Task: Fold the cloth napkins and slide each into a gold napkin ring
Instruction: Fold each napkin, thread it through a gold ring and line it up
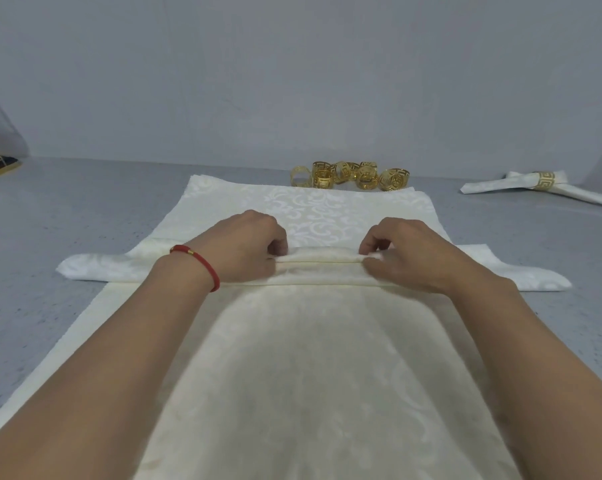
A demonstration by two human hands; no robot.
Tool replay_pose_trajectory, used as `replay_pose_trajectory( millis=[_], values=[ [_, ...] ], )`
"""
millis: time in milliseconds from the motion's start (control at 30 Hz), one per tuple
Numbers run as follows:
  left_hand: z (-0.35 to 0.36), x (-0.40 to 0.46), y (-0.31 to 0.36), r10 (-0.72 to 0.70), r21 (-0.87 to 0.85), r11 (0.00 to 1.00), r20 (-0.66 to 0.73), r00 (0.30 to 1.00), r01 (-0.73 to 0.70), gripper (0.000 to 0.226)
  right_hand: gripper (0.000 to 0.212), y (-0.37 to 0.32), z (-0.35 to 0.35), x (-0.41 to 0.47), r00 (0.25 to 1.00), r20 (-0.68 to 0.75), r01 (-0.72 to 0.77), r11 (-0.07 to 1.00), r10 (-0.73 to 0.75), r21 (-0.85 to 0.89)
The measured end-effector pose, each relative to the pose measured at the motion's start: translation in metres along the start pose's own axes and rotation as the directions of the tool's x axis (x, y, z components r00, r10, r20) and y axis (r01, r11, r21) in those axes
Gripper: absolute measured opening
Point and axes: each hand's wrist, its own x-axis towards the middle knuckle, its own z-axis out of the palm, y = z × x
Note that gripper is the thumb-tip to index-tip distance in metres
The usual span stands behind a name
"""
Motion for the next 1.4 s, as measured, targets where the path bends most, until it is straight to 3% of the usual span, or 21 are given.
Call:
replay_pose_trajectory(
  millis=[100, 200, 433, 533, 633, 700, 800, 900, 1000, 1067, 1167, 1300, 1400],
  values=[
    [0.000, -0.001, -0.004, 0.008, -0.098, 0.995, -0.067, 0.998, -0.014, 0.013, 0.005, 0.002, -0.001, -0.003, 0.999, -0.053, -0.003, 0.996, 0.008, 0.089],
    [0.003, 0.002, -0.006, -0.010, -0.161, 0.987, -0.058, 0.998, 0.001, 0.010, 0.017, 0.002, 0.001, -0.002, 1.000, 0.019, -0.008, 0.997, 0.007, 0.078],
    [0.000, 0.002, 0.004, 0.039, -0.002, 0.999, -0.031, 0.999, -0.039, 0.010, 0.015, -0.007, -0.006, -0.002, 0.997, 0.035, 0.064, 0.998, -0.063, -0.016],
    [-0.004, -0.004, 0.012, 0.045, 0.037, 0.998, 0.082, 0.996, -0.048, 0.015, 0.027, -0.018, -0.007, -0.004, 0.987, 0.143, 0.100, 0.978, -0.074, -0.184],
    [-0.004, -0.017, 0.017, 0.045, 0.125, 0.990, 0.158, 0.986, -0.065, 0.035, 0.026, -0.026, -0.009, -0.018, 0.980, 0.191, 0.106, 0.951, -0.050, -0.291],
    [0.002, -0.034, 0.019, 0.069, 0.169, 0.982, 0.102, 0.992, -0.085, 0.037, 0.026, -0.029, -0.010, -0.035, 0.976, 0.214, 0.100, 0.943, -0.031, -0.317],
    [0.022, -0.059, 0.024, 0.151, 0.235, 0.965, -0.122, 0.981, -0.120, 0.026, 0.029, -0.022, -0.003, -0.064, 0.980, 0.172, 0.150, 0.938, -0.100, -0.311],
    [0.038, -0.076, 0.035, 0.092, 0.233, 0.971, -0.174, 0.980, -0.050, 0.043, 0.031, -0.011, 0.014, -0.087, 0.976, 0.113, 0.215, 0.906, -0.187, -0.364],
    [0.048, -0.087, 0.045, -0.043, 0.094, 0.994, -0.040, 0.998, 0.047, 0.062, 0.041, -0.010, 0.017, -0.101, 0.982, 0.102, 0.187, 0.930, -0.162, -0.318],
    [0.053, -0.090, 0.047, -0.067, 0.073, 0.995, 0.007, 0.998, 0.067, 0.072, 0.034, -0.018, 0.012, -0.105, 0.981, 0.097, 0.188, 0.942, -0.168, -0.276],
    [0.060, -0.088, 0.048, -0.102, 0.078, 0.992, 0.006, 0.995, 0.101, 0.065, 0.025, -0.043, -0.003, -0.093, 0.995, 0.054, 0.100, 0.940, -0.088, -0.325],
    [0.061, -0.087, 0.050, -0.117, 0.100, 0.988, -0.005, 0.993, 0.117, 0.061, 0.051, -0.085, 0.004, -0.038, 0.999, -0.015, -0.037, 0.983, 0.035, -0.179],
    [0.061, -0.087, 0.050, -0.123, 0.103, 0.987, -0.019, 0.992, 0.125, 0.060, 0.057, -0.094, 0.044, -0.011, 0.993, 0.056, -0.094, 0.986, 0.102, -0.138]
  ],
)
